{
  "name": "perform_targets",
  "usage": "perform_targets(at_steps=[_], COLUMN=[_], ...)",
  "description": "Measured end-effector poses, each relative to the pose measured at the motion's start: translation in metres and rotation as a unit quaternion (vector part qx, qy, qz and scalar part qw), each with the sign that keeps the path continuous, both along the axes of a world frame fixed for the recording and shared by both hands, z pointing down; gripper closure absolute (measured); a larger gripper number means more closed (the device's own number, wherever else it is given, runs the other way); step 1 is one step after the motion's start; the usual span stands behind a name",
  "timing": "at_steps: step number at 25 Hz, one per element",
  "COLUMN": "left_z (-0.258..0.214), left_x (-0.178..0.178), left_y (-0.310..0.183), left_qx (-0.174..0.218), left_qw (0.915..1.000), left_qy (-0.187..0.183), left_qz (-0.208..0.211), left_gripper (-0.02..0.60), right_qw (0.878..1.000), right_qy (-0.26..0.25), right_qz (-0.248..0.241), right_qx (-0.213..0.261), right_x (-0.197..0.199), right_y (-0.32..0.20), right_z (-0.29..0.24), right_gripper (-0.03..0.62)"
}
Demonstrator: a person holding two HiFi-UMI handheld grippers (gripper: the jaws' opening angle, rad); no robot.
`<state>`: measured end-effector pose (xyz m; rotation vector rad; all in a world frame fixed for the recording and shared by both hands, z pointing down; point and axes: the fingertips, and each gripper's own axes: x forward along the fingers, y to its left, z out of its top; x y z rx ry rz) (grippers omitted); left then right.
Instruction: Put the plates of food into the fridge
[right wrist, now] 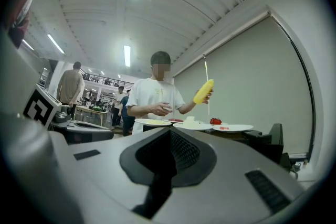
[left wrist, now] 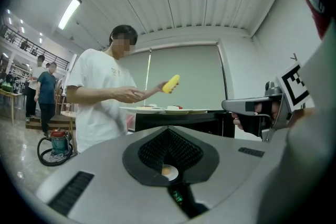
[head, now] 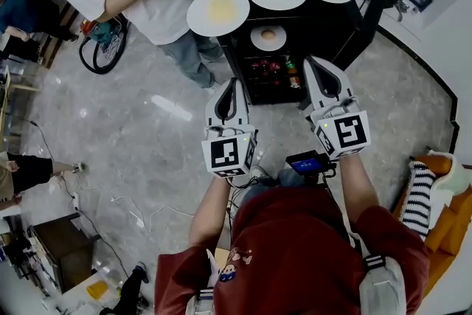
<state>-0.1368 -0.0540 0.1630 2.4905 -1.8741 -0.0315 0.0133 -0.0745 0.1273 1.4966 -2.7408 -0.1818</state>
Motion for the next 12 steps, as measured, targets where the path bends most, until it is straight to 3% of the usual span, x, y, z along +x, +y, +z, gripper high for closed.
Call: perform_targets(at_steps=[12], left_z=[0.0013], left_x=[-0.0010], left_y=[0.0017], left_qx=[0.001], left_qw=[1.0000], left_qy=[-0.002], left_qz=[-0.006], left_gripper=[0.575], right_qw=[1.000], right_qy=[-0.005], right_qz=[0.009], right_qx=[-0.002], right_x=[0.0066], right_y=[0.0035], right_z=[0.0023], right_gripper=[0.585])
